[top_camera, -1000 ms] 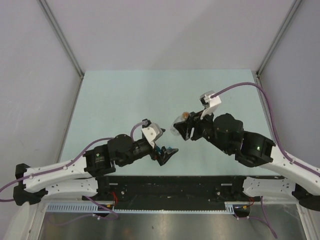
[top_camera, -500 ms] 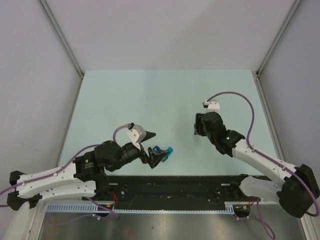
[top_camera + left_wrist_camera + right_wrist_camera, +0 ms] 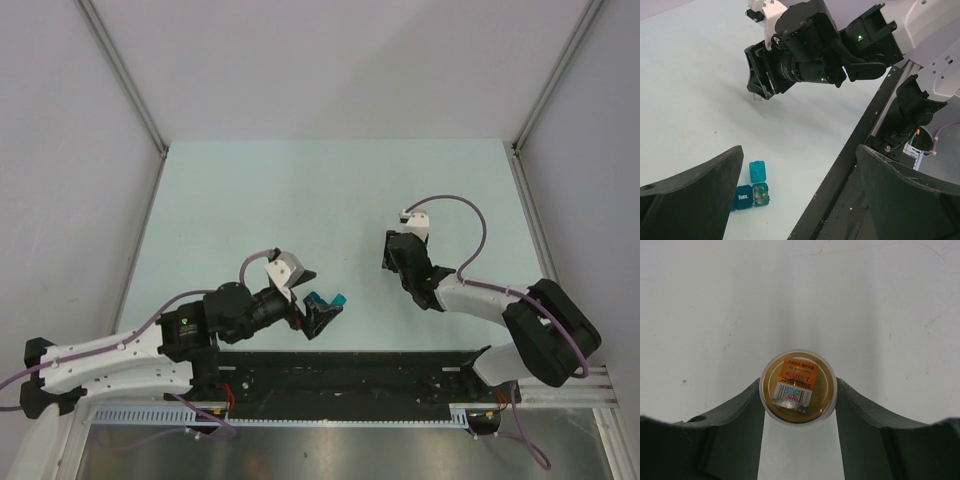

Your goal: Sort the pills into containers

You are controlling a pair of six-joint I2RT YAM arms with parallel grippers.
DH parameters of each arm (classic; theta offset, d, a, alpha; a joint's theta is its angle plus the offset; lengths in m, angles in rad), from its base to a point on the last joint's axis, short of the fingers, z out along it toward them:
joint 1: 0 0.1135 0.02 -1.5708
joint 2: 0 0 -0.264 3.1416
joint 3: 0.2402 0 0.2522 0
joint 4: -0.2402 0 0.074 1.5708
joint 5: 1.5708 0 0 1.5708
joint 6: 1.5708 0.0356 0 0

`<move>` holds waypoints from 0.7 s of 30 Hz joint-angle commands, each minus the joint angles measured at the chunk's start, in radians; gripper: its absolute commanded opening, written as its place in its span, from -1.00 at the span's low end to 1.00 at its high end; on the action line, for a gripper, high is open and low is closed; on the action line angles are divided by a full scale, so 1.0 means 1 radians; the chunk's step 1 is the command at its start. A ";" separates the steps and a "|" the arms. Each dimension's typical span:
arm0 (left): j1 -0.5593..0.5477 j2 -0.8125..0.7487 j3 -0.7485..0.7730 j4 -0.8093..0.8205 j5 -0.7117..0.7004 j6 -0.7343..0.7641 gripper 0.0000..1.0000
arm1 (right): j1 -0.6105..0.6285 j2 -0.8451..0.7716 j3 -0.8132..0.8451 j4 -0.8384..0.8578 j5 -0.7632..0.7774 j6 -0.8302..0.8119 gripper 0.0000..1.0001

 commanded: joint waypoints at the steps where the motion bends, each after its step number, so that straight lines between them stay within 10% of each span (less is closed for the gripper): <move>1: 0.002 -0.021 -0.013 0.016 -0.005 -0.029 1.00 | -0.005 0.056 -0.020 0.171 0.122 0.023 -0.95; 6: 0.002 -0.038 -0.021 0.013 -0.012 -0.027 1.00 | -0.007 0.120 -0.022 0.200 0.140 0.019 -0.72; 16: 0.002 -0.028 -0.024 0.011 -0.035 -0.032 1.00 | -0.011 0.088 -0.022 0.119 0.061 0.032 0.76; 21: 0.002 -0.032 -0.025 0.011 -0.054 -0.041 1.00 | -0.019 0.001 -0.022 0.100 0.041 -0.002 0.96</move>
